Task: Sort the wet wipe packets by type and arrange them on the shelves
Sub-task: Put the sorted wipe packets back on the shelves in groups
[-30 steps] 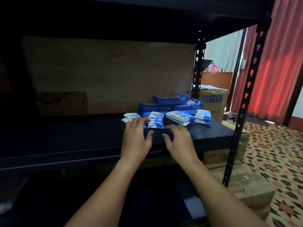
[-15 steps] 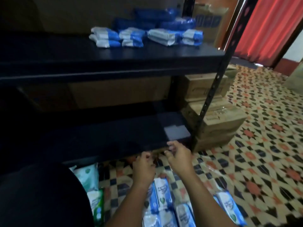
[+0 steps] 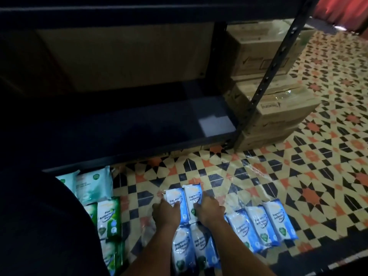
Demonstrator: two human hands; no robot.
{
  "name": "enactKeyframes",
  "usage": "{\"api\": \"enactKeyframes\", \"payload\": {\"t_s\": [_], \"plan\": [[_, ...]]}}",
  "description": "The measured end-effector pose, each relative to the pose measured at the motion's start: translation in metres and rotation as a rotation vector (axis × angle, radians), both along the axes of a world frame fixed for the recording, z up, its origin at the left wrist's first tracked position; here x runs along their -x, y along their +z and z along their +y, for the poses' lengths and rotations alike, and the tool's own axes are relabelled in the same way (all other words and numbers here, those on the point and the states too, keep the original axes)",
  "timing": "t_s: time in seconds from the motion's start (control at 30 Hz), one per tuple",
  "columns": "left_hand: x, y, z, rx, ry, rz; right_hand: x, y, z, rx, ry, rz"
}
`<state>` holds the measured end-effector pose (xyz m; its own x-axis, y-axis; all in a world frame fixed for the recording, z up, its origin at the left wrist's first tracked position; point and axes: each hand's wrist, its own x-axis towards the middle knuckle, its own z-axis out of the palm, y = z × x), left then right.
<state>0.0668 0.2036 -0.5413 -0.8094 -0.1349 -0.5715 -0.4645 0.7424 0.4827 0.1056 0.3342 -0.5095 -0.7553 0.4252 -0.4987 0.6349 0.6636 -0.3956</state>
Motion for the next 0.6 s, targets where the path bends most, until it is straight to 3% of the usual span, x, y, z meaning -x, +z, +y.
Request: {"api": "enactKeyframes", "payload": {"t_s": [0.2, 0.6], "plan": [[0.002, -0.008, -0.001, -0.048, 0.010, 0.023, 0.003, -0.009, -0.001, 0.159, -0.104, 0.046], [0.010, -0.015, -0.002, -0.403, 0.080, 0.142, 0.010, -0.004, -0.001, 0.500, -0.302, 0.237]]}}
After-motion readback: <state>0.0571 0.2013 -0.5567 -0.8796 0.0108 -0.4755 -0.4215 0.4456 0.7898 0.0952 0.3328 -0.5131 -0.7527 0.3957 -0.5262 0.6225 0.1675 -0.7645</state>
